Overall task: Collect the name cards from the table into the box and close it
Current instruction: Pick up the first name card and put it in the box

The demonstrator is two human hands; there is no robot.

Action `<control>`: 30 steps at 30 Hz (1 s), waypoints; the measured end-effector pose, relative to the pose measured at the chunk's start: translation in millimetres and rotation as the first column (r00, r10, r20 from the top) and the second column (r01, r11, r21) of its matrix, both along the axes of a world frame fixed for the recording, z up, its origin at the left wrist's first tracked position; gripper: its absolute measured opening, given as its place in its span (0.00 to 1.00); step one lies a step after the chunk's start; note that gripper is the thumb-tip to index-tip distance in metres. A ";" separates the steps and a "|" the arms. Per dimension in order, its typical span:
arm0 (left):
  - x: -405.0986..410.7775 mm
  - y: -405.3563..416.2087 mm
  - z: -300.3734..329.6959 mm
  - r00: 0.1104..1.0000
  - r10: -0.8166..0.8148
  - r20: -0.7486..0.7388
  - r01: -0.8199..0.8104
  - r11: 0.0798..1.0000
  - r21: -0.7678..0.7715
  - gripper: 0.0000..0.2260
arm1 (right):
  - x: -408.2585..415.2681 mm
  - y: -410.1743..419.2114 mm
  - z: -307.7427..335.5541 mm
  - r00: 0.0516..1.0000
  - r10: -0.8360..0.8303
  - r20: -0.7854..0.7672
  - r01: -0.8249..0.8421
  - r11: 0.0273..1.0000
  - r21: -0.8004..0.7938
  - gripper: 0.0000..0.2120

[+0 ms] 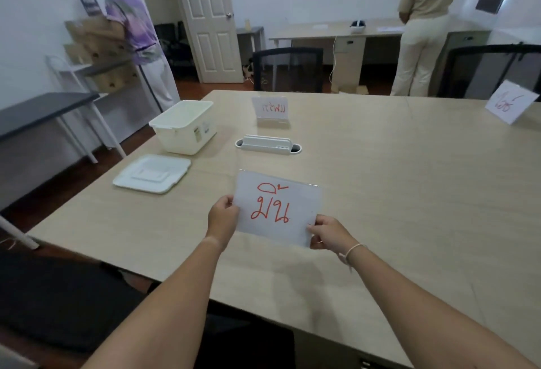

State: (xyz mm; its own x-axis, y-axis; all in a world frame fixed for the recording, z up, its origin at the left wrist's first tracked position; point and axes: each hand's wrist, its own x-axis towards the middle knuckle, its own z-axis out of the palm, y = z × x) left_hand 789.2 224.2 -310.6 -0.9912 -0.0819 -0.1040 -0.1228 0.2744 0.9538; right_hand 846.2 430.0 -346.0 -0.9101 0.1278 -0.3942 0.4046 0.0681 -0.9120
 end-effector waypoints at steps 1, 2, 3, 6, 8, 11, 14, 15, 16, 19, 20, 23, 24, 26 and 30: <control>-6.4 -12.2 2.9 1.000 0.002 -0.004 -0.002 1.000 0.007 0.10 | -4.2 -13.8 2.7 1.000 0.001 -0.008 -0.001 1.000 0.008 0.08; -13.0 -25.9 5.2 1.000 0.009 -0.006 -0.009 1.000 0.016 0.10 | -8.9 -28.4 5.4 1.000 -0.002 -0.016 0.002 1.000 0.016 0.09; -19.1 -37.6 6.5 1.000 0.014 -0.006 -0.014 1.000 0.025 0.11 | -12.7 -40.7 8.1 1.000 -0.007 -0.025 0.007 1.000 0.013 0.09; -33.6 -75.3 5.4 0.999 0.021 0.024 -0.022 0.999 0.050 0.12 | -23.2 -78.0 14.4 0.999 -0.012 -0.032 0.012 1.000 -0.012 0.11; -40.7 -95.6 2.7 0.998 0.029 0.053 -0.032 0.997 0.065 0.12 | -26.7 -96.1 18.8 1.000 -0.027 -0.014 0.026 0.997 -0.068 0.10; -50.7 -119.2 1.2 0.996 0.058 0.070 -0.065 0.993 0.094 0.12 | -35.2 -110.8 18.4 0.995 -0.100 -0.011 0.099 0.993 -0.069 0.17; -59.6 -138.0 -3.5 0.992 0.083 0.093 -0.091 0.992 0.091 0.12 | -49.4 -116.4 8.1 0.979 -0.206 -0.009 0.206 0.979 0.012 0.22; -61.9 -142.4 -5.2 0.991 0.084 0.103 -0.093 0.992 0.083 0.13 | -54.5 -118.0 5.0 0.974 -0.228 -0.010 0.228 0.973 0.036 0.22; -64.0 -146.6 -7.4 0.990 0.084 0.114 -0.093 0.993 0.072 0.14 | -59.9 -119.3 1.9 0.970 -0.242 -0.016 0.243 0.969 0.052 0.22; -72.9 -155.0 -10.7 0.988 0.098 0.120 -0.104 0.993 0.051 0.12 | -82.4 -123.9 -2.0 0.964 -0.261 -0.045 0.263 0.963 0.060 0.21; -75.7 -157.2 -11.0 0.986 0.110 0.123 -0.116 0.992 0.042 0.12 | -92.0 -125.1 -3.3 0.965 -0.256 -0.050 0.260 0.963 0.077 0.22; -82.8 -164.9 -11.8 0.982 0.139 0.130 -0.144 0.989 0.030 0.12 | -116.5 -130.9 -6.3 0.972 -0.230 -0.050 0.234 0.966 0.105 0.26; -85.5 -167.4 -12.2 0.980 0.147 0.135 -0.152 0.988 0.027 0.12 | -123.5 -133.4 -6.7 0.975 -0.220 -0.045 0.223 0.970 0.096 0.26; -90.0 -169.3 -11.0 0.979 0.151 0.139 -0.156 0.988 0.020 0.12 | -134.8 -136.5 -8.2 0.977 -0.210 -0.043 0.214 0.972 0.097 0.26; -104.4 -170.7 -7.4 0.979 0.156 0.134 -0.162 0.986 0.034 0.13 | -161.5 -135.2 -10.2 0.967 -0.247 -0.060 0.254 0.948 0.192 0.21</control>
State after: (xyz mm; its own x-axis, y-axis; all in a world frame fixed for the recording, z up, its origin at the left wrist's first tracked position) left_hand 684.8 53.5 -318.0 -0.9435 -0.2298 -0.2386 -0.2855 0.1989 0.9375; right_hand 684.7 294.8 -356.2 -0.8513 0.4251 -0.3075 0.4003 0.1475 -0.9044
